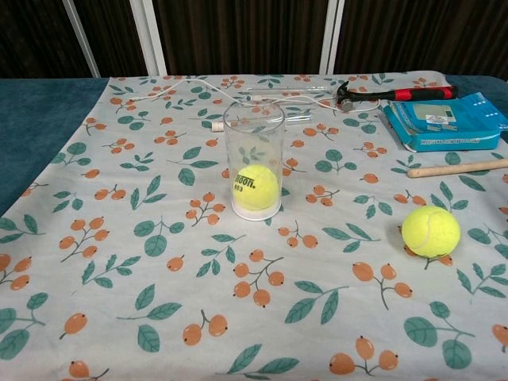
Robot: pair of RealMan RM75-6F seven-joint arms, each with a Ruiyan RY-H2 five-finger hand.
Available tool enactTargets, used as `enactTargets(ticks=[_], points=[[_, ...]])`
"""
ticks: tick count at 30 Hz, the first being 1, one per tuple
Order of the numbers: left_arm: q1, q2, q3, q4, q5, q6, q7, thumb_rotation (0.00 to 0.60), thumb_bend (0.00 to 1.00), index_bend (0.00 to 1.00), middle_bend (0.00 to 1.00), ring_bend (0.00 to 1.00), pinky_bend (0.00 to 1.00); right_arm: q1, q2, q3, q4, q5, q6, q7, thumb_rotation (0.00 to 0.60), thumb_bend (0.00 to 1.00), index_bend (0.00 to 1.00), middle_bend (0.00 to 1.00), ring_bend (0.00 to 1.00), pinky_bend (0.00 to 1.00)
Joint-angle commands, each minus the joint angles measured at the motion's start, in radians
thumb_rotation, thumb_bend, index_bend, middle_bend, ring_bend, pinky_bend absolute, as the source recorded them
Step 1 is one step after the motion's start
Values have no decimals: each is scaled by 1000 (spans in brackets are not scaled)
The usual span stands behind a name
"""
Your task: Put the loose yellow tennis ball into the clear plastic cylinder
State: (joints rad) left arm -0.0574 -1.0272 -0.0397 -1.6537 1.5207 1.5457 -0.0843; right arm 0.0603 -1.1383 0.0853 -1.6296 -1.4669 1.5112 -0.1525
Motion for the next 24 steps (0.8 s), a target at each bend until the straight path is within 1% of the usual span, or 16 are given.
enactTargets(ticks=[1, 13, 16, 21, 24], points=[[1, 0, 0, 2, 3, 1, 0, 600, 792, 153, 25, 0, 51, 0, -1, 0, 0, 0, 0, -1, 600, 540, 0, 0, 2, 0], [1, 1, 1, 1, 1, -3, 0, 600, 793, 153, 25, 0, 51, -3, 6, -4, -10, -11, 6, 9, 600, 541, 0, 0, 2, 0], [1, 1, 0, -1, -7, -9, 7, 600, 792, 150, 25, 0, 51, -4, 15, -8, -25, 3, -10, 8, 600, 541, 0, 0, 2, 0], [1, 0, -6, -1, -17, -9, 6, 600, 792, 148, 25, 0, 51, -2, 36, -17, -56, 14, -42, 53, 600, 540, 0, 0, 2, 0], [0, -3, -10, 3, -22, -8, 9, 600, 792, 148, 25, 0, 51, 2, 60, -28, -79, 11, -71, 107, 600, 527, 0, 0, 2, 0]])
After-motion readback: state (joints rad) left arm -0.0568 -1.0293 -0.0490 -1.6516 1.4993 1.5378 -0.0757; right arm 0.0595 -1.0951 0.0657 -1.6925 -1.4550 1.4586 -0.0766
